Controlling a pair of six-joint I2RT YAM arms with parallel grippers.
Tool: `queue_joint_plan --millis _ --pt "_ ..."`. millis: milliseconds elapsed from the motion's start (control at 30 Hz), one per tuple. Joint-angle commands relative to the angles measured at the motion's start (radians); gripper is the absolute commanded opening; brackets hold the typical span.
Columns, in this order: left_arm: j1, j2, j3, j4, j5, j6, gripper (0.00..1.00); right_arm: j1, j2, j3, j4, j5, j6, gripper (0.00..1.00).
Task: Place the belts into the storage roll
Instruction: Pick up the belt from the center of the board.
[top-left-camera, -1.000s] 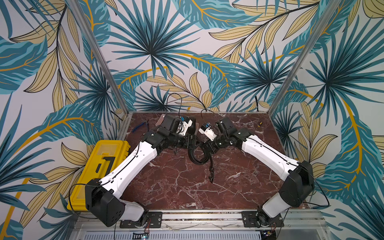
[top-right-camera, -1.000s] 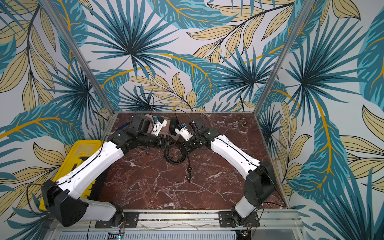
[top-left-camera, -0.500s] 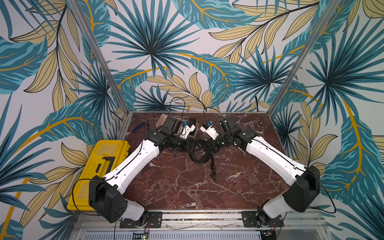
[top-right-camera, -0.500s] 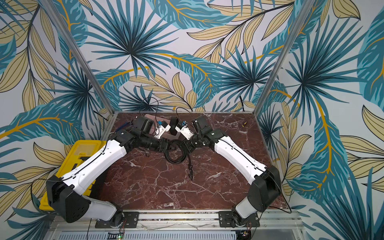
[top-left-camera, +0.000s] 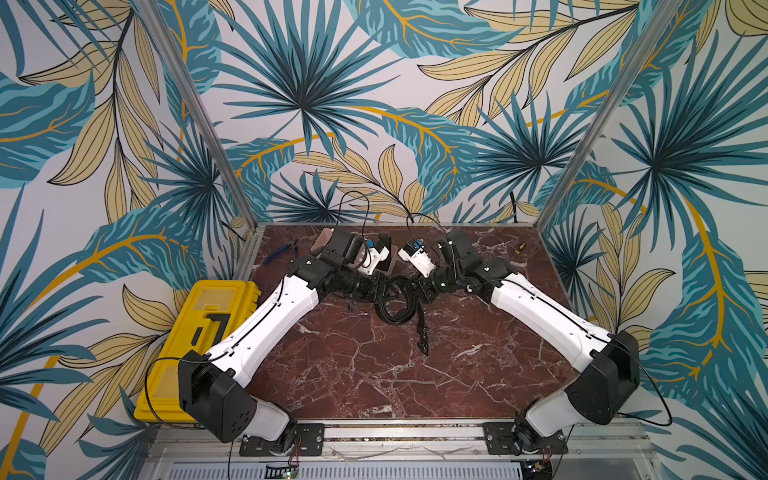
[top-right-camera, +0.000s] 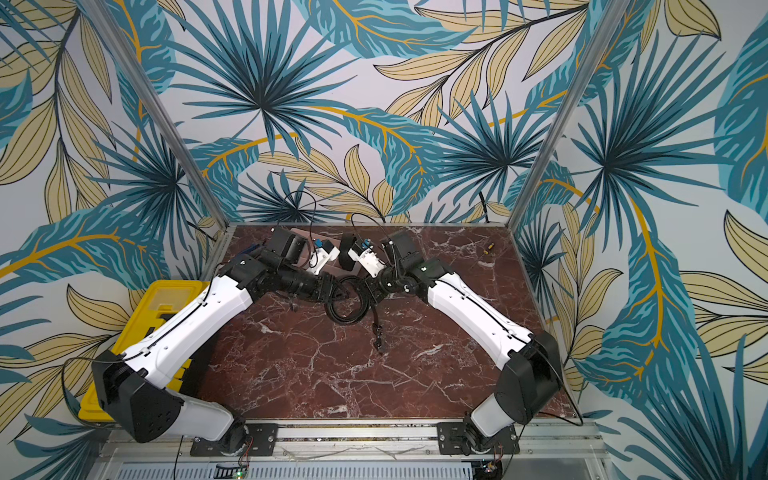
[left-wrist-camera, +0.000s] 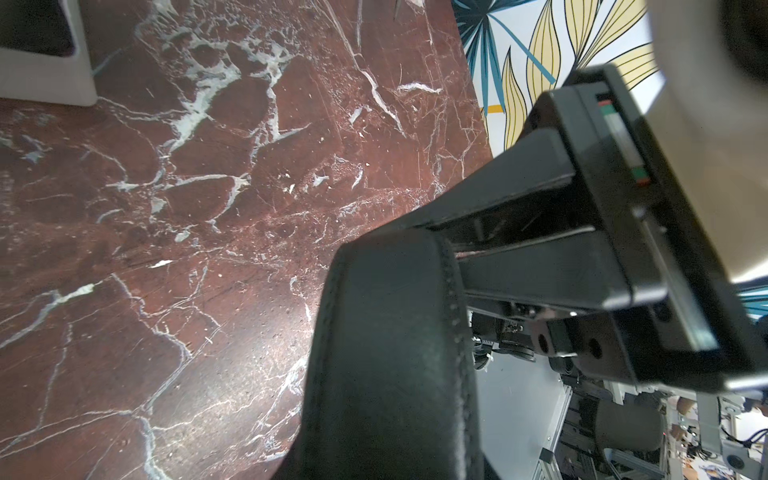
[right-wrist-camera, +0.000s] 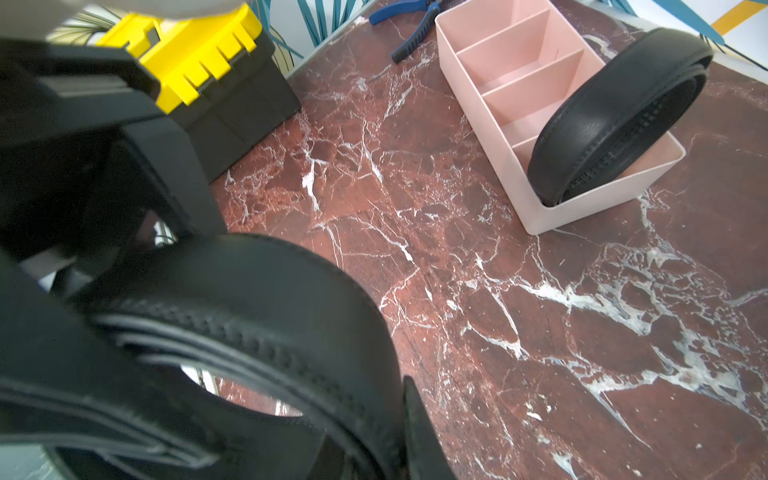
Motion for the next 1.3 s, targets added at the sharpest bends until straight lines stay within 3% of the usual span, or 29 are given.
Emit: queue_joint_plan --millis 0,200,433,600,800,1033,1133,1267 --pt "0.005 0.007 0.075 -0.08 -0.023 0.018 0.12 -0.008 0.027 -0.031 0.06 0.021 0.076 0.0" --pt "0.005 0.07 0.194 -0.187 -0.076 0.036 0.0 -0.008 0.062 -0.03 0.102 0.0 0.143 0.0" --pt "0.005 0.154 0.381 -0.361 -0.247 0.06 0.0 -0.006 0.161 0.039 0.183 -0.011 0.271 0.0" --pt "0.005 0.174 0.435 -0.402 -0.302 0.072 0.0 -0.004 0.234 0.081 0.265 -0.048 0.379 0.06" --pt "0.005 0.176 0.448 -0.468 -0.356 0.082 0.0 -0.002 0.272 0.113 0.268 -0.105 0.452 0.35" --pt "0.007 0.187 0.483 -0.567 -0.44 0.133 0.0 -0.028 0.194 0.041 0.183 -0.104 0.444 0.73" --pt "0.009 0.171 0.485 -0.571 -0.502 0.144 0.0 -0.052 0.103 -0.038 0.225 -0.086 0.447 0.99" --pt "0.018 0.165 0.51 -0.589 -0.564 0.16 0.0 -0.089 -0.002 -0.082 0.203 -0.052 0.446 0.99"
